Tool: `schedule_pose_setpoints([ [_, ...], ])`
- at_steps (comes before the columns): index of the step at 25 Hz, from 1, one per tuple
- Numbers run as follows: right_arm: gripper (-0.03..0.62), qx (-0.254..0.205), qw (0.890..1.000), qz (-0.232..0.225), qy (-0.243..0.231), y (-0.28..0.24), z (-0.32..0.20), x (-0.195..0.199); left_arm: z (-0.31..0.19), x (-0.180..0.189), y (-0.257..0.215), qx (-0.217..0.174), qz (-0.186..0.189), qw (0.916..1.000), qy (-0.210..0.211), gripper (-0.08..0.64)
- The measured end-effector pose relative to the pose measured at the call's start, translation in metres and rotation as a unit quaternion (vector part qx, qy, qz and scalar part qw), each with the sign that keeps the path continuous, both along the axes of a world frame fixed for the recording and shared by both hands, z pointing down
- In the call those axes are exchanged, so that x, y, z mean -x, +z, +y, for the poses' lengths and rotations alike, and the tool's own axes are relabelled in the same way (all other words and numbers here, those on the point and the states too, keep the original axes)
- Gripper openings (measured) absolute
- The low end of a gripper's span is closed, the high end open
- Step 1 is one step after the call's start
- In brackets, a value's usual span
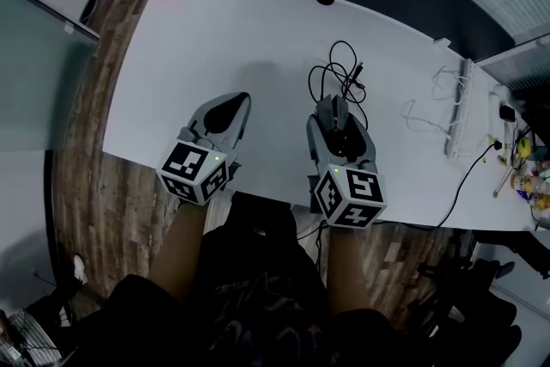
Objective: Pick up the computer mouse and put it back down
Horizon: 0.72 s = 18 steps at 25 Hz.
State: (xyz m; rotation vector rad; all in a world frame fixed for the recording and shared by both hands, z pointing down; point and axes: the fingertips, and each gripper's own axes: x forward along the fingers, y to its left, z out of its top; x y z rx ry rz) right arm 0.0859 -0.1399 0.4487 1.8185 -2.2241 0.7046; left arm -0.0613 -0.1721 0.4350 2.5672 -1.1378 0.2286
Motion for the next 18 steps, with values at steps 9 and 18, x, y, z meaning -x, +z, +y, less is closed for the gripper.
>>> schedule_pose_setpoints([
  [9,0.311,-0.037,0.999,0.002,0.005,-0.039,0.001,-0.013,-0.001,-0.008,-0.036,-0.037,0.006,0.9993,0.003,-0.006],
  [18,0.311,-0.079,0.997,0.006,0.011,-0.080,0.002,-0.025,-0.002,-0.015,-0.074,-0.076,0.012,0.9970,0.011,-0.006],
])
